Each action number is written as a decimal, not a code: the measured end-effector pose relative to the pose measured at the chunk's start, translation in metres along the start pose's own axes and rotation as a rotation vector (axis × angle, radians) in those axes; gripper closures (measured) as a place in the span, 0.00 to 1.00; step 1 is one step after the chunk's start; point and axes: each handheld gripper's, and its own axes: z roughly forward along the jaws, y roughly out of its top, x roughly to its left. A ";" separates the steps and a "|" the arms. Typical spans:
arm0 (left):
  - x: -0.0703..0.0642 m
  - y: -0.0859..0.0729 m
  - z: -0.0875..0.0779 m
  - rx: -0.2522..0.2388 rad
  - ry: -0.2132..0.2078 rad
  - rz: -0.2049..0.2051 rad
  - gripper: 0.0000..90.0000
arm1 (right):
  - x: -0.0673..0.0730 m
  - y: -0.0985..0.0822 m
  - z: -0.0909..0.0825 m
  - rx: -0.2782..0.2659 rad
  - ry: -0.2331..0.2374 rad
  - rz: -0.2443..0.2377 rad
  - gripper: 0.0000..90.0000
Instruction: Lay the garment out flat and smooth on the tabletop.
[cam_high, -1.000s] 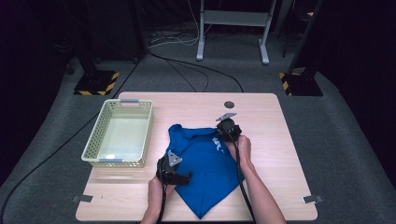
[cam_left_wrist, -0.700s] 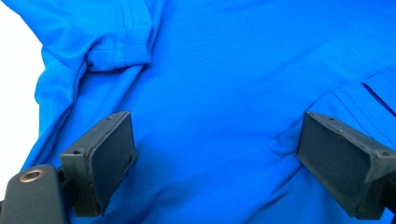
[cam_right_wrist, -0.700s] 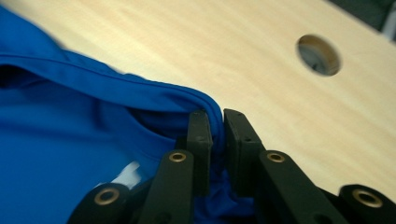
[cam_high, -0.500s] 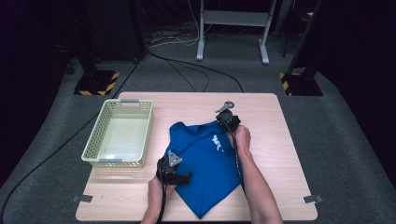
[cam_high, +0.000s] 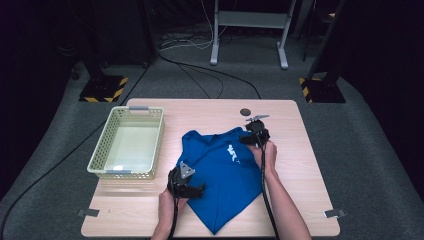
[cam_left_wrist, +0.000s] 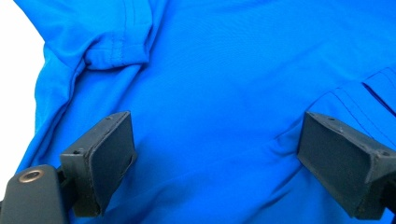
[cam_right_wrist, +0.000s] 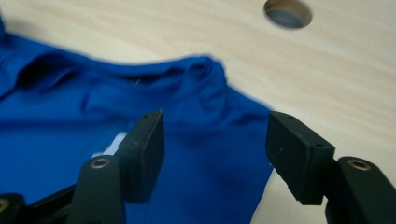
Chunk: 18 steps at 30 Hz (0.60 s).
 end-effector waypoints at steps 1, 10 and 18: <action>0.000 0.000 0.000 0.000 0.000 0.000 0.12 | 0.001 -0.005 -0.001 0.003 0.014 -0.005 0.39; 0.000 0.000 0.000 0.002 0.000 0.000 0.12 | 0.010 -0.045 -0.012 0.017 0.068 -0.018 0.32; 0.000 0.000 0.000 0.002 0.000 -0.001 0.12 | 0.016 -0.066 -0.024 -0.028 0.093 -0.021 0.30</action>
